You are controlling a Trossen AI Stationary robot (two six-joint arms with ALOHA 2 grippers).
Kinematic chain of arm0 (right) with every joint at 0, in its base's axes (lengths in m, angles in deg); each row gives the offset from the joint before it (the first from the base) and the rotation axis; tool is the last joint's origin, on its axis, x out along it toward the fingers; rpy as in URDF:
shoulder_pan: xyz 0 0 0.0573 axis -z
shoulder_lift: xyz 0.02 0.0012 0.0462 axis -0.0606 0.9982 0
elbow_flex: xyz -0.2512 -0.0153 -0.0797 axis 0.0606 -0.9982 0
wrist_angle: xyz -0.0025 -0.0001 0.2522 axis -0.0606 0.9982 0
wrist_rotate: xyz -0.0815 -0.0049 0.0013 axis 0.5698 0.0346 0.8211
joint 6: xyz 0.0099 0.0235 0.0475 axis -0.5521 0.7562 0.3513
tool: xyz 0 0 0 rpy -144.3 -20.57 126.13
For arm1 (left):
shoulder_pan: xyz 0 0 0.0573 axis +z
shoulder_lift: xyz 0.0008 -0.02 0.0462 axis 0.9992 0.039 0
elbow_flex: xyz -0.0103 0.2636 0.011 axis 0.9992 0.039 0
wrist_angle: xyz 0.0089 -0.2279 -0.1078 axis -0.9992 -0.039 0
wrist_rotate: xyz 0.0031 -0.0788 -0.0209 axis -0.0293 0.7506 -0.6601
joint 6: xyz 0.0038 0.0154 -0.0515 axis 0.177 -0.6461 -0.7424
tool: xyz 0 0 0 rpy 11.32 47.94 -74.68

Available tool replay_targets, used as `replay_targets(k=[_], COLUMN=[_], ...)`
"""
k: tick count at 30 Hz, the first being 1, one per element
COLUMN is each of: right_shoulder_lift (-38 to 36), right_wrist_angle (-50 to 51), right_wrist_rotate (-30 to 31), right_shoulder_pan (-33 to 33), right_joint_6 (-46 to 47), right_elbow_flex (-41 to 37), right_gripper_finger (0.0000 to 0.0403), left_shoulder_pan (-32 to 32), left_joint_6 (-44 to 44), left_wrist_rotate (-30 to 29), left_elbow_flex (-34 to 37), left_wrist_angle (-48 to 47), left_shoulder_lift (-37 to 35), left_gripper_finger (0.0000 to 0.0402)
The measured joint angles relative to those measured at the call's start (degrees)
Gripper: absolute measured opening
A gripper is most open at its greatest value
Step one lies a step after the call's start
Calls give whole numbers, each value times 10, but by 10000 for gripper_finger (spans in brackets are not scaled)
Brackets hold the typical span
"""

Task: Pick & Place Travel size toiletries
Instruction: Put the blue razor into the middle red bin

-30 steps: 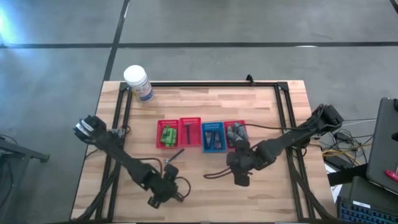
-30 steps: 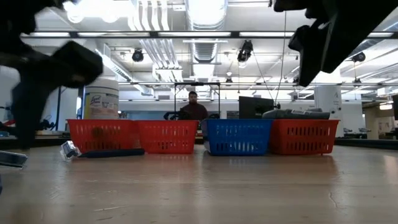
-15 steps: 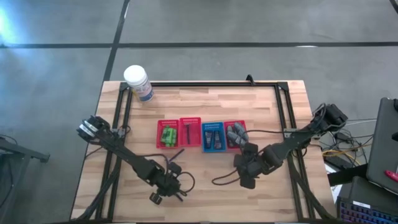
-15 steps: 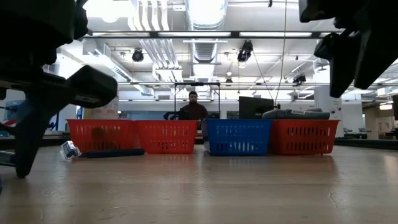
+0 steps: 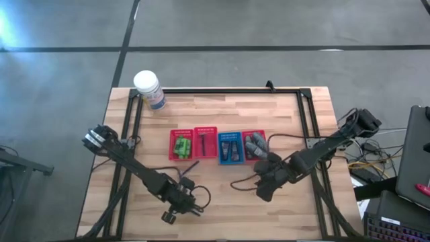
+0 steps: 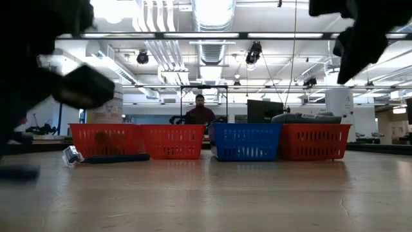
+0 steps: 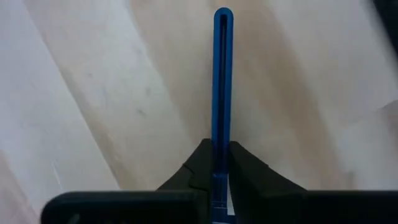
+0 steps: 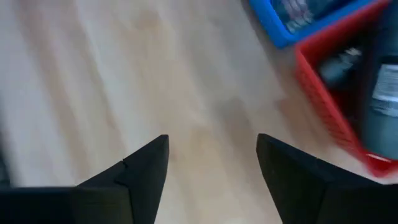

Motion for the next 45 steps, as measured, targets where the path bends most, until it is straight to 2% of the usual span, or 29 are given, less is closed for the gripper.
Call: replay_targets(k=[2,4,9,12,16,23,28,32,45], right_shoulder_lift=[-11,-20,-23,-19,-14,-14,-14,-14,-14], right_wrist_angle=[-43,-103,-261,-360,-416,-431,-429,-429,-425], right_wrist_rotate=[-14,-40,-85,-85,-85,-102,-106,-104,-102], right_shoulder_pan=[6,15,48,70,100,140,146,154,187], right_joint_6=[20,32,57,64,69,144,212,235,230], right_elbow_flex=[0,-7,-32,-43,-42,-40,-40,-40,-40], right_gripper_finger=[232,226,221,230,258,320,337,330,283], left_shoulder_pan=[0,1,1,4,28,69,89,105,125], left_joint_6=[-23,-52,-117,-118,-111,-69,-36,-12,44], left_wrist_rotate=[-13,-54,-210,-299,-348,-354,-370,-374,-372], left_elbow_flex=[-2,-3,0,-1,-1,-15,-25,-30,-88], left_wrist_angle=[1,-1,-15,-12,-24,-23,-20,-13,4], left_shoulder_lift=[-24,-56,-147,-185,-199,-183,-173,-163,-123], left_gripper_finger=[29,29,29,29,29,28,28,28,29])
